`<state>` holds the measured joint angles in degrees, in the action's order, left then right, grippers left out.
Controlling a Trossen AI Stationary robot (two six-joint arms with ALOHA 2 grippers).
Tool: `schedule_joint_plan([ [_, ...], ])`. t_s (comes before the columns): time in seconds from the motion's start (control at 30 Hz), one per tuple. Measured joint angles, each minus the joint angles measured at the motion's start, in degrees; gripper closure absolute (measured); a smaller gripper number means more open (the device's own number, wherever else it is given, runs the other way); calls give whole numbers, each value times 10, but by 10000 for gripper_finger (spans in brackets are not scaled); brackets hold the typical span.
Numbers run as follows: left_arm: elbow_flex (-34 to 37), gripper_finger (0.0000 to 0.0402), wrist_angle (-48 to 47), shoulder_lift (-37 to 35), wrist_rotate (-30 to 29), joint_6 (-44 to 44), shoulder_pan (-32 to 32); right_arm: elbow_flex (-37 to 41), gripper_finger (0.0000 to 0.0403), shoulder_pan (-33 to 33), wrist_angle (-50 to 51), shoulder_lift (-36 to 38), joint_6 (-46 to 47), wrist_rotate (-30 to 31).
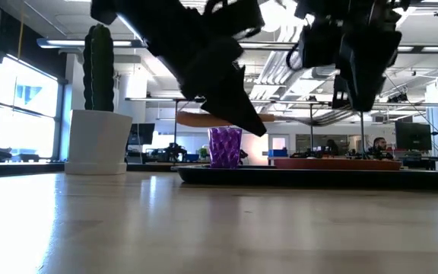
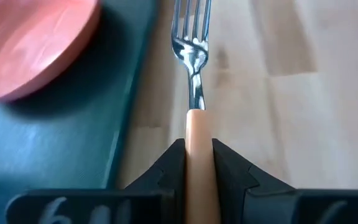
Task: Pick and place plate/cup/fork/spoon on tray
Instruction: Put the fork on the black tray to the bottom of the purple cup
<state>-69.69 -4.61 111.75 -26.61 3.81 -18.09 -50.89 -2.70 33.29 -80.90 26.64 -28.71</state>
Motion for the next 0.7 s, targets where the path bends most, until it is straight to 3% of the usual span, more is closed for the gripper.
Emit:
schedule_joint_plan([
  [0.1, 1, 348, -12, 0, -3, 40, 18, -2, 313, 1, 18, 63, 2, 77],
  [0.33, 1, 347, -40, 0, -27, 128, 68, -2, 313, -30, 67, 190, 68, 321],
  [0.5, 1, 351, -76, 0, -31, 183, 101, -1, 313, -85, 94, 235, 81, 424],
  [0.7, 3, 346, -97, 0, -74, 217, 122, -1, 313, -152, 111, 238, 110, 512],
])
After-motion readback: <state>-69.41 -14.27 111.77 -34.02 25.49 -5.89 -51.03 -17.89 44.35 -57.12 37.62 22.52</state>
